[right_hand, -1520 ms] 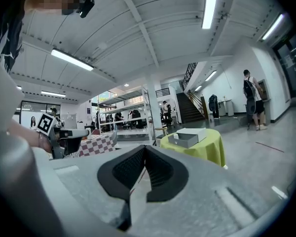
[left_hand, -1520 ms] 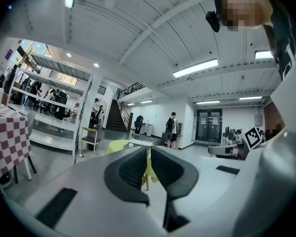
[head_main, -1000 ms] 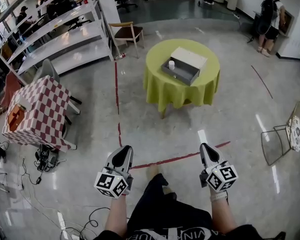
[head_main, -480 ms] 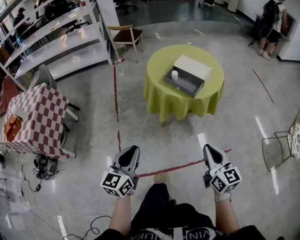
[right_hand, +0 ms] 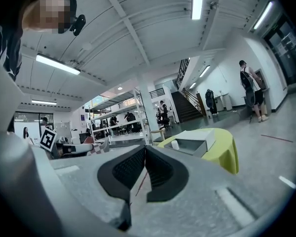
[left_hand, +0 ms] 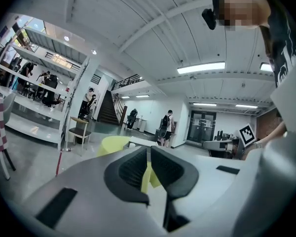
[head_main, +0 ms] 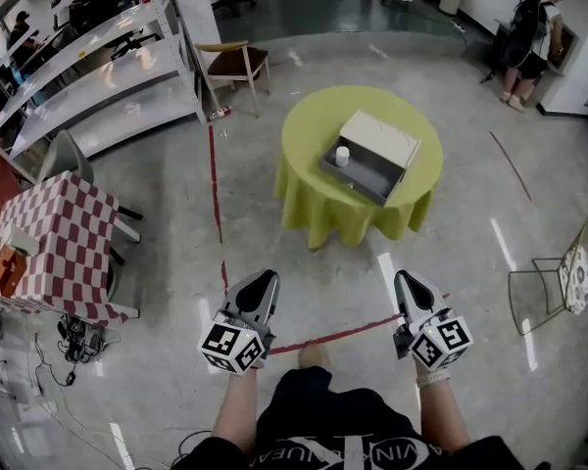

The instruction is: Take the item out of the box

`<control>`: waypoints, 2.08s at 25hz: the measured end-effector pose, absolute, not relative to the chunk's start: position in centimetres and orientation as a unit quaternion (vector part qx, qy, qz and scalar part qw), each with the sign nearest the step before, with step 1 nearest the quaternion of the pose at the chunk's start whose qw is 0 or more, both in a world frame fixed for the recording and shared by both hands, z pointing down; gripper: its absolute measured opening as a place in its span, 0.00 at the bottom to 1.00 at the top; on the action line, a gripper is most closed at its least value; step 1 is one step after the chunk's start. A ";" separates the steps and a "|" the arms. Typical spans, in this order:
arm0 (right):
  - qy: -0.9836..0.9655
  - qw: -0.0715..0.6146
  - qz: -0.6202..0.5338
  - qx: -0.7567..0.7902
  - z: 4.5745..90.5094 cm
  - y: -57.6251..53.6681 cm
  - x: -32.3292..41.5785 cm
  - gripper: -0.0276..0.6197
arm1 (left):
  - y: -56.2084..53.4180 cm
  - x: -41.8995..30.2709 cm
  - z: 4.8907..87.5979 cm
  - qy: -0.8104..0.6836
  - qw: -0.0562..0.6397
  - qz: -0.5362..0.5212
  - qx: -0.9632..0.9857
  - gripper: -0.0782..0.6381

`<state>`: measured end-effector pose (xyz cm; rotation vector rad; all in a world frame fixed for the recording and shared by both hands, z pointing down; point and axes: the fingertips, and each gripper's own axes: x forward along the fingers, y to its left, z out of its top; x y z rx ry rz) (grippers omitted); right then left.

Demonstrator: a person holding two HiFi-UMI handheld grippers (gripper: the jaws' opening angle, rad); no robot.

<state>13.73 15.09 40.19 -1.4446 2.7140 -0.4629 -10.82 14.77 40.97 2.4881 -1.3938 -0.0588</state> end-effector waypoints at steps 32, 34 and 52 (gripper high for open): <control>0.882 -0.012 -0.184 -0.434 43.9 -1.7 8.4 0.05 | -0.8 -15.9 44.3 -0.506 0.185 -0.023 0.842 0.15; 0.878 -0.014 -0.193 -0.438 44.5 -3.1 8.5 0.05 | -2.3 -15.4 44.1 -0.496 0.184 -0.016 0.849 0.15; 0.878 -0.050 -0.221 -0.421 47.5 -13.3 8.8 0.05 | -14.9 -12.5 44.4 -0.470 0.188 0.012 0.863 0.15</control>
